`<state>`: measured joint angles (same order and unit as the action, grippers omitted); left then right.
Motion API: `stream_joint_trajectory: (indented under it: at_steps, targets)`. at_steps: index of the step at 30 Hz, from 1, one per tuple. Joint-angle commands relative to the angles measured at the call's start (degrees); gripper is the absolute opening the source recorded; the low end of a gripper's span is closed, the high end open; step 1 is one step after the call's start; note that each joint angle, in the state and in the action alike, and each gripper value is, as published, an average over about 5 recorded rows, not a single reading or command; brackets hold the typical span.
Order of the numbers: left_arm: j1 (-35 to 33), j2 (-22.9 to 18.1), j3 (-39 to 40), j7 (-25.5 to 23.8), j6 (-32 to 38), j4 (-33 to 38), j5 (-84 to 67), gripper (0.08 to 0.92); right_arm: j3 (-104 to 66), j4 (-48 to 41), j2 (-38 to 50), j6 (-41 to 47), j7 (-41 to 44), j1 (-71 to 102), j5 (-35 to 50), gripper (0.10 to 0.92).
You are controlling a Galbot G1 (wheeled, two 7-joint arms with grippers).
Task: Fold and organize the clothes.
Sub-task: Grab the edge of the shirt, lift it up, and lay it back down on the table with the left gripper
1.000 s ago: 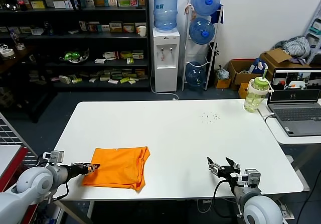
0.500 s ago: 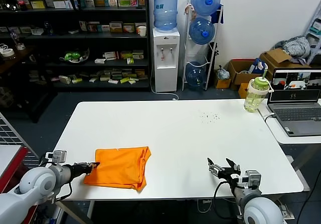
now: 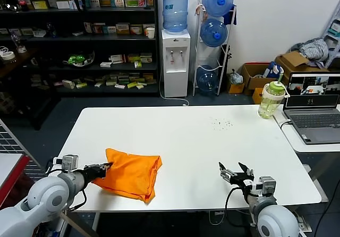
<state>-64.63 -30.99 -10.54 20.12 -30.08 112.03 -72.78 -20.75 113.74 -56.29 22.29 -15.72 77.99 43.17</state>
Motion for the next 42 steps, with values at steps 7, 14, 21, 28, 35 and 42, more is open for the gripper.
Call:
stream_joint_trajectory:
  at_steps: [7, 14, 21, 28, 35, 42]
  targets:
    - [-12.0, 3.8, -17.2, 13.3, 2.0, 1.0, 6.3, 0.102, -4.3, 5.6, 2.2, -3.8, 2.1, 1.5, -5.1, 0.823]
    - [-15.3, 10.8, -20.9, 8.5, 4.1, -7.5, 8.6, 0.102, -5.8, 5.9, 2.7, -4.6, 2.5, 2.6, -5.0, 0.823]
    - [-10.6, 16.5, -16.3, 5.5, 5.8, -15.0, 9.1, 0.102, -5.8, 4.9, 2.5, -5.4, 2.8, 2.3, -5.0, 0.823]
    - [-9.7, 16.6, -14.0, 5.6, 5.9, -13.1, 7.6, 0.102, -6.3, 3.7, 2.0, -6.9, 3.6, 2.3, -5.8, 0.823]
    - [-7.9, 12.9, -10.6, 10.2, 4.6, -2.3, 0.5, 0.102, -6.7, 3.8, 1.2, -6.5, 3.3, 2.9, -6.7, 0.823]
    - [19.7, -6.2, 18.6, 25.8, 4.2, 7.5, -18.0, 0.102, -8.2, 4.0, -1.3, -5.3, 2.1, 5.1, -8.5, 0.823]
